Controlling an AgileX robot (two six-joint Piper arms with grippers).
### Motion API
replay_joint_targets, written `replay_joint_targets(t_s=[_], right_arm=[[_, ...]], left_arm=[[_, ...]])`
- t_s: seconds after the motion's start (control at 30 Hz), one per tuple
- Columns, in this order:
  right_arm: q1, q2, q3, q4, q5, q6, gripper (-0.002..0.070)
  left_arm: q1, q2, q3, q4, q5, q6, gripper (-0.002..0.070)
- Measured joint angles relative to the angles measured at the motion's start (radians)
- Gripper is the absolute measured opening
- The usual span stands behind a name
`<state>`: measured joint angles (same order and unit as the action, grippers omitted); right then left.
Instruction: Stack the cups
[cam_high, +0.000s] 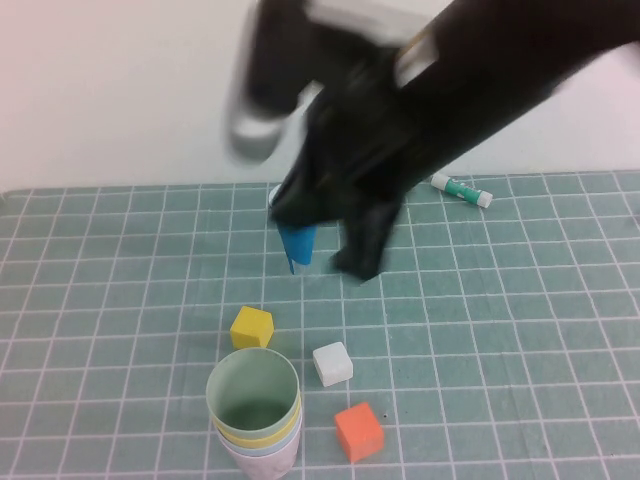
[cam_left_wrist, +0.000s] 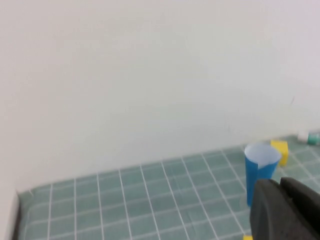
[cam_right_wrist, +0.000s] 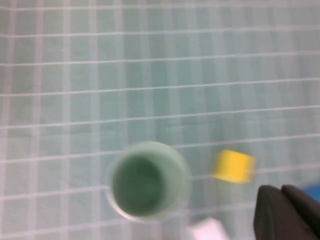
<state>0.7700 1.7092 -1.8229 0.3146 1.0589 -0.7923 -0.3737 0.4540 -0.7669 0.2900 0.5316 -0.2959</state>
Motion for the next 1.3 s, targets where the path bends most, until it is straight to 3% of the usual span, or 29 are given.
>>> replay_joint_targets(t_s=[0.2,0.4,0.73,0.9,1.13,1.3], right_arm=[[0.000,-0.208,0.033,-0.335,0.040,0.152,0.0002],[0.000,-0.376,0.273,-0.547,0.003,0.296,0.0001],[0.000,-0.792,0.942,-0.610,-0.323,0.557,0.0000],[0.000,-1.038,1.202,-0.617,-0.403,0.667,0.0000],[0.000,-1.268,1.389,-0.619,-0.410,0.689,0.0000],[0.000,-1.311,1.448,-0.619,-0.406,0.691,0.0000]], left_arm=[[0.000,-0.227,0.137,-0.006,-0.017,0.008,-0.0001],[0.000,-0.437,0.351,-0.008,-0.133,0.027,-0.0001],[0.000,-0.468,0.515,-0.138,-0.161,0.046,-0.0001],[0.000,-0.468,0.521,-0.135,-0.157,0.121,-0.0001],[0.000,-0.468,0.521,-0.131,-0.140,0.156,-0.0001],[0.000,-0.468,0.521,-0.131,-0.141,0.159,-0.0001]])
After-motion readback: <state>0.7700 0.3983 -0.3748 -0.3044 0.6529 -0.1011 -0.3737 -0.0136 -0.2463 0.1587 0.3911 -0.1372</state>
